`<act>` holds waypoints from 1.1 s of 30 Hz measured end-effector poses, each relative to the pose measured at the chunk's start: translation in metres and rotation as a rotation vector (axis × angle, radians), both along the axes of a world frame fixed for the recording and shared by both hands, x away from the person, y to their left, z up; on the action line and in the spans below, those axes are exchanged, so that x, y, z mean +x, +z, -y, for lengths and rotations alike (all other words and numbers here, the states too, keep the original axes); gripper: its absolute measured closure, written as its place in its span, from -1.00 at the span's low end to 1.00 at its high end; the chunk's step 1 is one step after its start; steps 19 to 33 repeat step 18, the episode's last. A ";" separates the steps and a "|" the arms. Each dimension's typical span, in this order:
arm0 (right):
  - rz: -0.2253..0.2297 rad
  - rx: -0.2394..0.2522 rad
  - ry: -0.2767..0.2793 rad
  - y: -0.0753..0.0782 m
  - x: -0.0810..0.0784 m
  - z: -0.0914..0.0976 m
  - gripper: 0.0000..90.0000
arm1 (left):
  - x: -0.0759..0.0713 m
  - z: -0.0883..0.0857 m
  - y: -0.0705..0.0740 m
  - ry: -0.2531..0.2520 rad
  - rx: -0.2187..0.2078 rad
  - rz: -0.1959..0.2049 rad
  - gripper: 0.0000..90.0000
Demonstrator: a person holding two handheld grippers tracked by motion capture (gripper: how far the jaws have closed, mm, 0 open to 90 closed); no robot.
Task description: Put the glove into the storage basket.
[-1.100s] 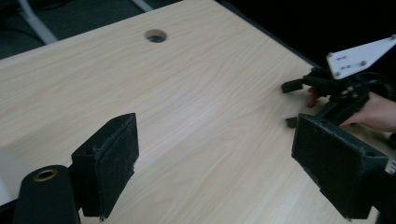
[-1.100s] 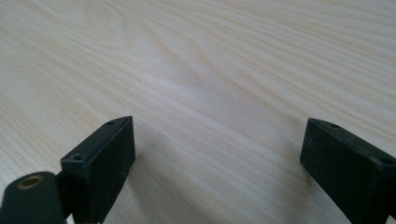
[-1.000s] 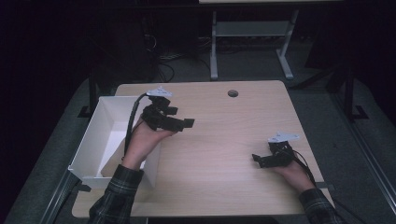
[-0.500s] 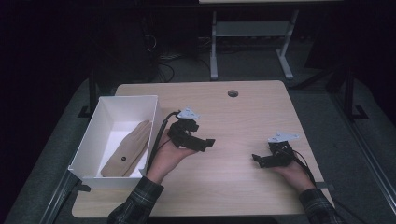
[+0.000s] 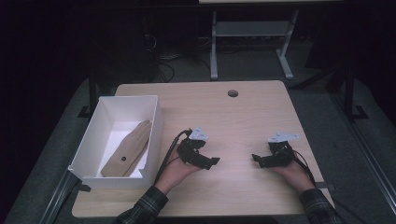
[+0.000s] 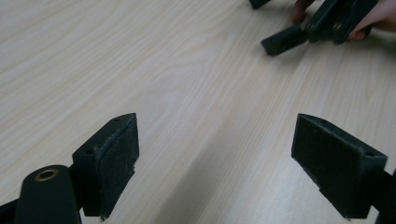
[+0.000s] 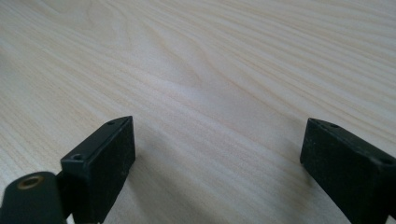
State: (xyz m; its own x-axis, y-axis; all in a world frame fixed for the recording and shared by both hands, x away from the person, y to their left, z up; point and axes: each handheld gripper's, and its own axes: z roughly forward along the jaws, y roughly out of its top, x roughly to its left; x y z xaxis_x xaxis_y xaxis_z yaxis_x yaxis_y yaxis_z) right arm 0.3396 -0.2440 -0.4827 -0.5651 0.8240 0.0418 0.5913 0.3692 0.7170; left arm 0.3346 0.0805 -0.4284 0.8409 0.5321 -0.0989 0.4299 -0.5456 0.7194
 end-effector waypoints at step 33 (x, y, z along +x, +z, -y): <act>0.000 -0.001 0.001 0.000 0.000 0.000 -0.78 | -0.002 -0.010 -0.039 -0.010 0.103 -0.039 -0.68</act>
